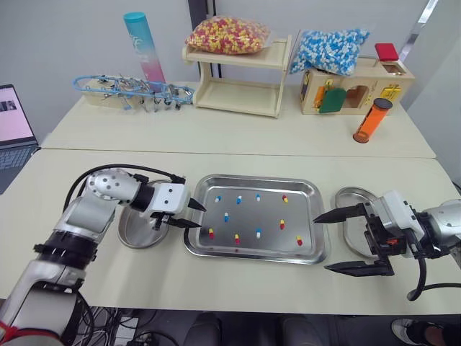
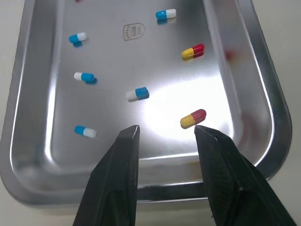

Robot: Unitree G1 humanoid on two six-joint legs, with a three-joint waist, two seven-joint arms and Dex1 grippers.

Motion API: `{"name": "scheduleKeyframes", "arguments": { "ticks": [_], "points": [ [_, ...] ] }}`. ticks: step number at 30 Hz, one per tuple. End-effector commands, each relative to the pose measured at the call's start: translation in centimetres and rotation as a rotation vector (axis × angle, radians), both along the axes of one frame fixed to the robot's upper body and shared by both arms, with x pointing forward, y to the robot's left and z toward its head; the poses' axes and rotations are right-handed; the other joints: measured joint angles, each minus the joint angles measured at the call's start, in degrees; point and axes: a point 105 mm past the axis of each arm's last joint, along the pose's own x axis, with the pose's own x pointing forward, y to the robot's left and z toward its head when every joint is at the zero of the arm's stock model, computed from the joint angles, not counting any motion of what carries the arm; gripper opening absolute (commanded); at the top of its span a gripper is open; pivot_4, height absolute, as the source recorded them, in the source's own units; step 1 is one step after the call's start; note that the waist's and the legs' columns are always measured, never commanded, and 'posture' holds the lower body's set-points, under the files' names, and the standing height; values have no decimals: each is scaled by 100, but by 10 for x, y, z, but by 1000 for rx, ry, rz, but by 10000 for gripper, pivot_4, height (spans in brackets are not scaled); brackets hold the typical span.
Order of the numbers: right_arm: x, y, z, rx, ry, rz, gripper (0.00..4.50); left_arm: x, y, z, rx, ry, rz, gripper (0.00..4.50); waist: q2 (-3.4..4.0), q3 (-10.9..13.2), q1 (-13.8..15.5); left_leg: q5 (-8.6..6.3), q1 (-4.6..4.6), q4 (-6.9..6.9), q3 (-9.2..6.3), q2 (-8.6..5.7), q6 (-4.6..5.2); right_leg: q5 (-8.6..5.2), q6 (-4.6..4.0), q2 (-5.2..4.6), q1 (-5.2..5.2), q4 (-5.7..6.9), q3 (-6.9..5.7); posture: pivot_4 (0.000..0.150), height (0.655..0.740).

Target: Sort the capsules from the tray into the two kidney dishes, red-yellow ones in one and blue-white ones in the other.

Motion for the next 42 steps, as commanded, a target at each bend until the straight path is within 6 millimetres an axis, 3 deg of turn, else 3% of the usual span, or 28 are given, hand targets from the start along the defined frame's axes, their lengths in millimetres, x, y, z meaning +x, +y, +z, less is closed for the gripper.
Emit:
{"name": "scheduleKeyframes", "arguments": {
  "ticks": [1,7,37,40,42],
  "points": [
    [-4,4,5,8,-22,26,45000,4,-6,2,49,-29,-96,18664,-1,0,0,0,-1,1,-1,0,0,0,0,0,0,0,0,1500,7400],
    [-4,6,5,7,-21,25,45000,5,-16,-7,77,-6,-177,18664,-1,0,-19,0,-2,2,-4,-1,0,0,0,0,0,0,-1,1500,7400],
    [-6,7,7,10,-9,4,45000,4,-28,-35,249,38,-330,18664,-2,1,-9,0,0,9,-12,-1,1,0,1,0,9,2,-9,1500,7400],
    [-6,7,7,11,-7,0,45000,2,-27,-37,270,50,-339,13318,0,0,-9,0,2,9,-13,-2,1,0,1,0,11,2,-9,1500,7400],
    [-6,7,7,11,-6,-2,45000,2,-25,-39,289,56,-343,7121,1,-1,-7,0,4,10,-13,-2,1,0,1,0,13,2,-9,1500,7400]
  ]
}}
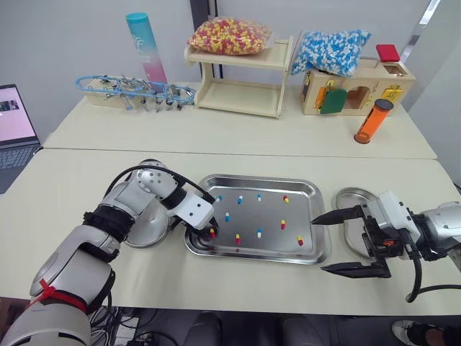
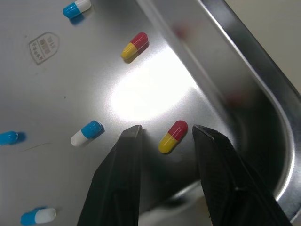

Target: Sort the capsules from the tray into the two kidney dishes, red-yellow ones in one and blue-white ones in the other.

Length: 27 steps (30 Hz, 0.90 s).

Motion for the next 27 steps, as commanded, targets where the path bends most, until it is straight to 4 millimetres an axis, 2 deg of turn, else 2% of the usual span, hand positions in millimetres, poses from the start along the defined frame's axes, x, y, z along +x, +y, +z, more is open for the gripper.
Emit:
{"name": "scheduleKeyframes", "arguments": {
  "ticks": [1,2,8,13,17,20,22,25,27],
  "points": [
    [-4,3,9,9,-37,20,45000,-4,4,-10,63,19,-23,3926,2,-1,1,0,2,2,-1,0,0,0,0,0,3,1,0,1500,7400],
    [-4,3,9,9,-37,19,45000,-4,5,-10,66,20,-24,668,3,-1,8,0,4,2,-1,0,0,0,0,0,6,1,0,1500,7400],
    [-3,4,10,14,-40,18,45000,-5,4,-3,32,9,-19,291,2,-1,7,0,4,9,-6,-1,0,0,1,0,10,3,-5,1500,7400],
    [-4,5,11,20,-45,18,45000,-3,4,29,-73,-11,53,291,-2,1,-9,0,-4,9,-9,-1,0,0,1,1,2,3,-6,1500,7400],
    [-3,7,13,30,-58,31,45000,-3,12,69,-221,0,213,291,-2,1,-35,0,-5,9,-11,0,0,0,0,1,1,4,-7,1500,7400],
    [-4,12,15,40,-75,51,45000,-7,32,94,-316,11,407,291,-1,2,-128,0,-5,7,-12,0,1,0,1,2,0,4,-6,1500,7400],
    [-3,16,19,60,-87,59,45000,-9,59,106,-368,3,607,291,0,3,-184,0,-3,6,-13,1,1,-1,1,3,-1,5,-4,1500,7400],
    [-2,23,25,94,-98,69,45000,-12,92,112,-431,-25,859,291,2,4,-247,-1,5,-2,-12,3,2,-1,1,6,-1,7,0,1500,7400],
    [1,28,30,122,-111,72,45000,-19,110,108,-452,-26,995,291,1,4,-237,-1,5,-3,-14,3,2,-1,1,6,1,9,-2,1500,7400]
  ]
}}
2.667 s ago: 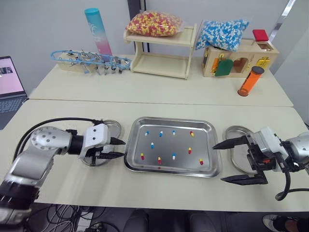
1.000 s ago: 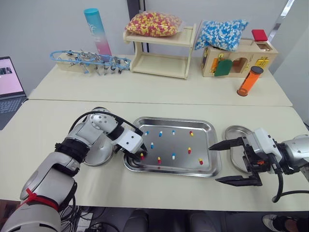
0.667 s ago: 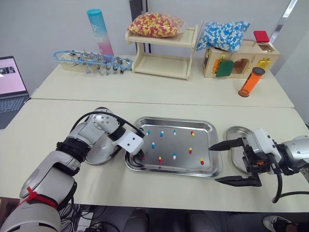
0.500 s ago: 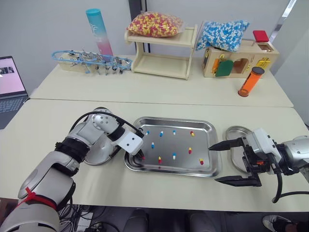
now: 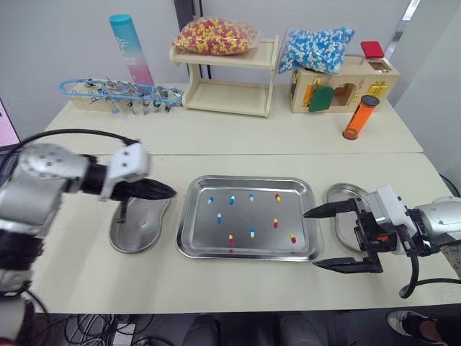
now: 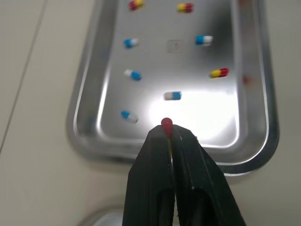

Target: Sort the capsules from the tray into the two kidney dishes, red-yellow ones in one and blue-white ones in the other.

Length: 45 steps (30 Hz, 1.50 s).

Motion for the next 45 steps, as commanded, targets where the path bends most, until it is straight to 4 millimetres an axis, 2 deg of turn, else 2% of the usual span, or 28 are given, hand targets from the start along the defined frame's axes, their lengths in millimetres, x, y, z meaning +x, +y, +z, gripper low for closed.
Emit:
{"name": "scheduleKeyframes", "arguments": {
  "ticks": [1,7,13,14,15,21,27,28,38,45],
  "points": [
    [0,10,15,49,-44,31,45000,-9,21,11,-60,-33,193,291,-1,1,7,0,-2,0,1,1,0,0,0,0,-1,0,1,1500,7400],
    [3,13,17,51,-47,53,45000,-24,48,-23,-66,51,411,291,-4,3,125,0,-5,-3,6,2,0,0,-1,0,-11,0,6,1500,7400],
    [3,14,18,51,-50,59,45000,-26,46,-41,-161,114,510,291,-6,4,212,0,-7,-3,10,2,0,0,-1,-1,-12,0,8,1500,7400],
    [3,14,18,52,-50,59,45000,-26,48,-42,-168,113,524,4647,-6,4,213,0,-6,-3,12,2,0,1,-1,-1,-14,-1,11,1500,7400],
    [2,14,18,52,-51,59,45000,-24,49,-40,-181,95,535,6074,-6,4,214,0,-7,-4,12,2,0,0,-1,-1,-16,0,11,1500,7400],
    [2,12,17,49,-50,52,45000,-19,54,-30,-249,45,550,25049,-6,4,238,0,-7,-6,13,2,0,1,-2,-1,-21,1,12,1500,7400],
    [4,12,16,51,-54,41,45000,-27,62,-20,-287,-4,553,43755,-6,4,224,0,-8,-10,18,2,0,1,-2,-1,-28,1,18,1500,7400],
    [5,12,17,52,-56,39,45000,-29,63,-19,-285,-12,551,44769,-6,4,230,0,-8,-10,17,3,0,1,-2,-1,-29,1,18,1500,7400],
    [15,10,17,74,-104,-24,45000,-58,81,-16,-264,-96,615,44769,-6,3,241,0,-12,-11,23,4,0,1,-3,-1,-34,2,21,1500,7400],
    [23,6,17,98,-141,-94,45000,-67,86,-11,-279,-152,640,44769,-7,3,246,0,-13,-11,23,4,0,1,-3,-2,-35,1,21,1500,7400]
  ]
}}
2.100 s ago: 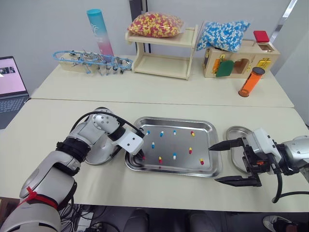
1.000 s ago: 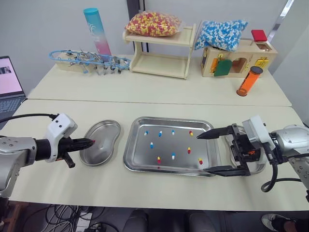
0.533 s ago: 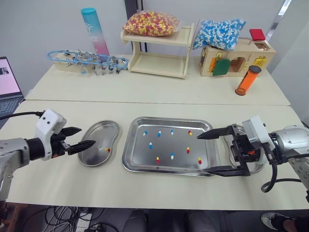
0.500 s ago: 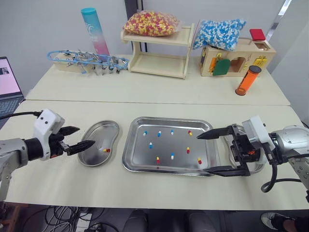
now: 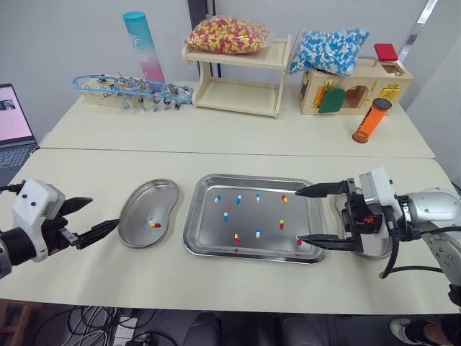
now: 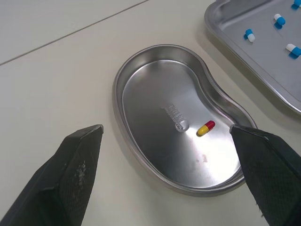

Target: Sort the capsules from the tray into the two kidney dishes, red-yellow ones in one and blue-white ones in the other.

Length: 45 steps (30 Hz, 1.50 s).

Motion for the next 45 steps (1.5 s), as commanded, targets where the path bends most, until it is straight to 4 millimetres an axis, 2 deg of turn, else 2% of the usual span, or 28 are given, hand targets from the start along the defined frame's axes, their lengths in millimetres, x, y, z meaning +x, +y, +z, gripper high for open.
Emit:
{"name": "scheduleKeyframes", "arguments": {
  "ticks": [1,6,11,14,20,26,33,45],
  "points": [
    [1,-5,7,19,-57,-33,45000,-6,2,18,-12,-73,-9,44769,0,0,-1,0,0,0,0,0,0,0,0,0,0,0,0,1500,7400],
    [1,-11,2,5,-66,-80,45000,-13,0,11,-1,-38,-40,44769,0,0,-2,0,1,-1,3,0,0,0,0,0,0,0,2,1500,7400],
    [-1,-27,2,-8,-67,-142,45000,-18,-6,6,-21,-23,-64,44769,0,0,3,0,1,-1,3,1,0,0,-1,0,1,0,1,1500,7400],
    [-7,-48,-1,-35,-62,-194,45000,-26,-14,-5,-47,8,-80,44769,-1,0,6,0,1,-1,5,0,0,0,-1,0,4,-3,3,1500,7400],
    [-23,-90,-18,-175,-27,-242,45000,-37,-25,-22,-70,39,-92,44769,-3,-2,14,-1,6,-3,10,2,1,0,-2,-1,10,-4,3,1500,7400],
    [-22,-107,-24,-183,-40,-321,45000,-37,-30,-25,-70,28,-108,44769,-3,-2,1,-1,29,-2,12,2,0,0,-3,-1,34,-3,5,1500,7400],
    [-27,-112,-36,-163,0,-371,45000,-37,-28,-24,-74,-6,-80,44769,-5,-3,13,-1,22,-2,10,2,0,0,-4,-1,34,-11,2,1500,7400],
    [-26,-92,-43,-106,14,-340,45000,-34,-17,-17,-15,-41,-77,44769,-5,-3,11,-1,23,-2,9,2,0,0,-4,-1,34,-11,1,1500,7400]
  ]
}}
